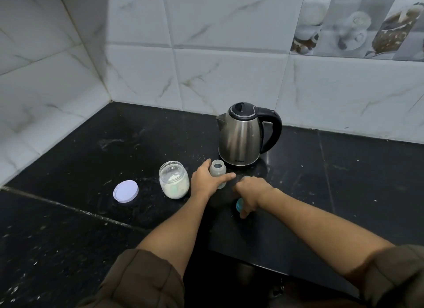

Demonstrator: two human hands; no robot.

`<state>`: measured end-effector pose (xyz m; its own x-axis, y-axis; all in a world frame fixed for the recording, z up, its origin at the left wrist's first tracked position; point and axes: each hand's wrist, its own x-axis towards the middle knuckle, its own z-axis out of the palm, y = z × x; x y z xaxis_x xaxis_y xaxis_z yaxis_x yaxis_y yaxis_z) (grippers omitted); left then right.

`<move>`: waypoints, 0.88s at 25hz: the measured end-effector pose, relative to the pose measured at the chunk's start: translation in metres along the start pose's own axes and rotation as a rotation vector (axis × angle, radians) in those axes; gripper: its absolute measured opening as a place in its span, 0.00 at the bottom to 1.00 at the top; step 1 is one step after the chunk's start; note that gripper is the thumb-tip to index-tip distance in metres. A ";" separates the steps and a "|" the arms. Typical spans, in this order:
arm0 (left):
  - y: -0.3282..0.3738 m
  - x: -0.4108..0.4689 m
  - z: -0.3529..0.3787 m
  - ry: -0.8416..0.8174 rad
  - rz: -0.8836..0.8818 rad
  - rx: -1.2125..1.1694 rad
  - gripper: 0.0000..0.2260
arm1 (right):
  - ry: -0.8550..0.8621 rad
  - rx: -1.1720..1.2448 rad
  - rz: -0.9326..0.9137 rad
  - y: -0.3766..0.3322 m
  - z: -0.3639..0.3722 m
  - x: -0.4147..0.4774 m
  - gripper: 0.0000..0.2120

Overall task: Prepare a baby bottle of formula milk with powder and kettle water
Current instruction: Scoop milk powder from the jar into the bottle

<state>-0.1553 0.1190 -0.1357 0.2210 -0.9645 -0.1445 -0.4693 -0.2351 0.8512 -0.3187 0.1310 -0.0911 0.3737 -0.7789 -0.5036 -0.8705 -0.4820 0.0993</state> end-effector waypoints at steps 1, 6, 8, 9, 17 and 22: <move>0.005 -0.002 -0.003 -0.013 -0.004 0.002 0.51 | 0.011 -0.010 0.000 0.001 -0.006 -0.001 0.27; 0.047 -0.009 -0.029 0.159 0.209 -0.132 0.32 | 0.205 0.090 0.012 0.006 -0.060 -0.012 0.12; 0.069 -0.009 -0.045 0.277 0.319 -0.145 0.22 | 0.339 0.187 0.001 0.003 -0.085 -0.010 0.09; 0.078 -0.008 -0.054 0.326 0.362 -0.136 0.21 | 0.401 0.244 -0.010 -0.001 -0.095 -0.008 0.08; 0.043 -0.008 -0.150 0.371 0.273 0.095 0.23 | 0.469 0.340 -0.189 -0.059 -0.140 0.024 0.05; -0.012 -0.014 -0.170 0.219 0.121 0.116 0.40 | 0.382 0.250 -0.258 -0.092 -0.138 0.042 0.08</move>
<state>-0.0076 0.1562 -0.0584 0.3307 -0.9405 0.0781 -0.5959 -0.1439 0.7900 -0.1789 0.0870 -0.0029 0.6357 -0.7608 -0.1309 -0.7670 -0.6034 -0.2182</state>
